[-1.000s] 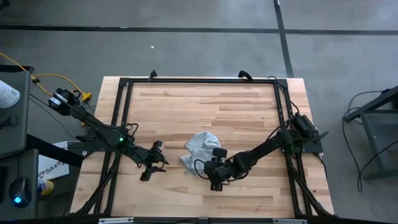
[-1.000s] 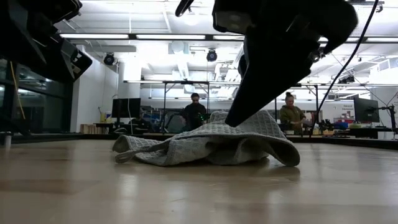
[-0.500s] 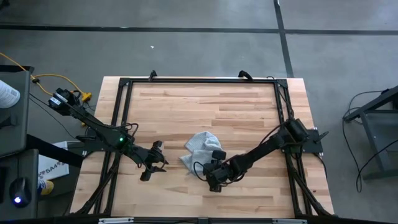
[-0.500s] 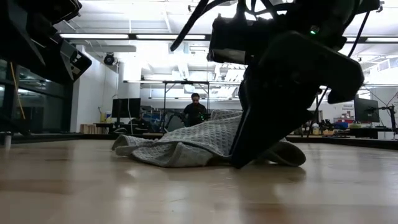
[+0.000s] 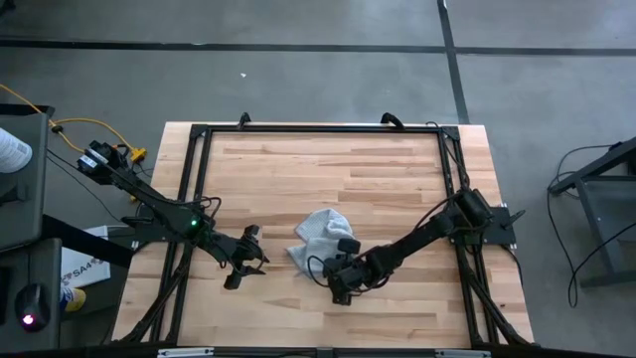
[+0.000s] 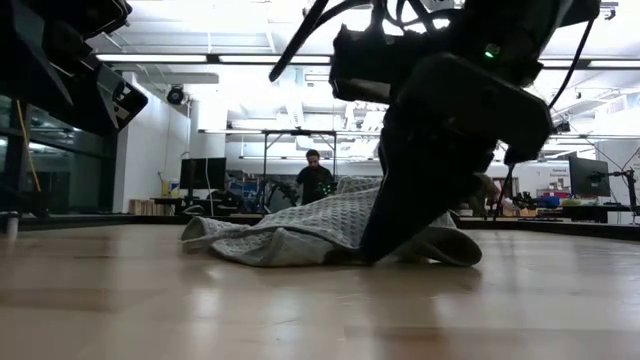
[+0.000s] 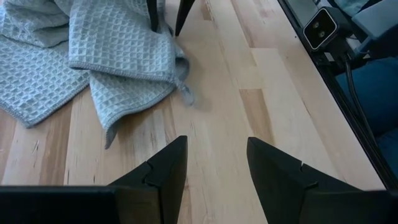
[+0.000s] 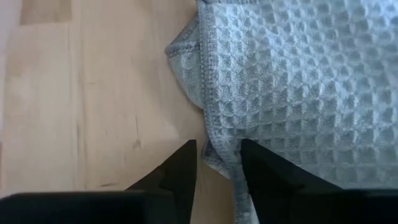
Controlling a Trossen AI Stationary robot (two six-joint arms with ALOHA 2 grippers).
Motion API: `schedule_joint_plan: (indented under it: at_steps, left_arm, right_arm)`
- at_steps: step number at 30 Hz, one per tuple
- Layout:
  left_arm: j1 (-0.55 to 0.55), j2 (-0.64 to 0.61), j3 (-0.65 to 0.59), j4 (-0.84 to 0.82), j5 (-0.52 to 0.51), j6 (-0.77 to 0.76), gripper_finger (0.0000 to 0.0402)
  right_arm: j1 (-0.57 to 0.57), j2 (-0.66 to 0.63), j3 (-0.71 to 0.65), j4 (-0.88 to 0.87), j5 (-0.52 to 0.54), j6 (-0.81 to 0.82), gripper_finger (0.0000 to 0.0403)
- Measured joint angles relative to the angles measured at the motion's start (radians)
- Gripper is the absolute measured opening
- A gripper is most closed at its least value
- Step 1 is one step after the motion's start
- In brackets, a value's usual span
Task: Fold microfiber towels
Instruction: Fold the gray towel
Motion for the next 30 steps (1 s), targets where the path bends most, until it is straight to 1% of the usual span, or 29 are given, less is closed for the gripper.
schedule_joint_plan:
  at_steps: [14, 20, 24, 27, 30]
  left_arm:
    - [0.0, 0.0, 0.0, 0.0, 0.0, 0.0, 0.0166]
    - [0.0, 0.0, 0.0, 0.0, 0.0, 0.0, 0.0166]
    - [0.0, 0.0, 0.0, 0.0, 0.0, 0.0, 0.0166]
    - [0.0, 0.0, 0.0, -0.001, 0.0, 0.0, 0.0166]
    - [0.0, 0.0, 0.0, -0.001, 0.0, 0.0, 0.0166]
  right_arm:
    - [0.0, -0.002, 0.007, 0.009, 0.0, -0.008, 0.0009]
    - [0.001, -0.017, 0.007, 0.043, 0.009, -0.022, 0.0005]
    - [0.015, -0.056, 0.007, 0.029, 0.078, -0.02, 0.0005]
    - [0.025, -0.094, 0.009, -0.001, 0.12, 0.018, 0.0005]
    - [0.033, -0.124, 0.008, -0.055, 0.125, 0.081, 0.0005]
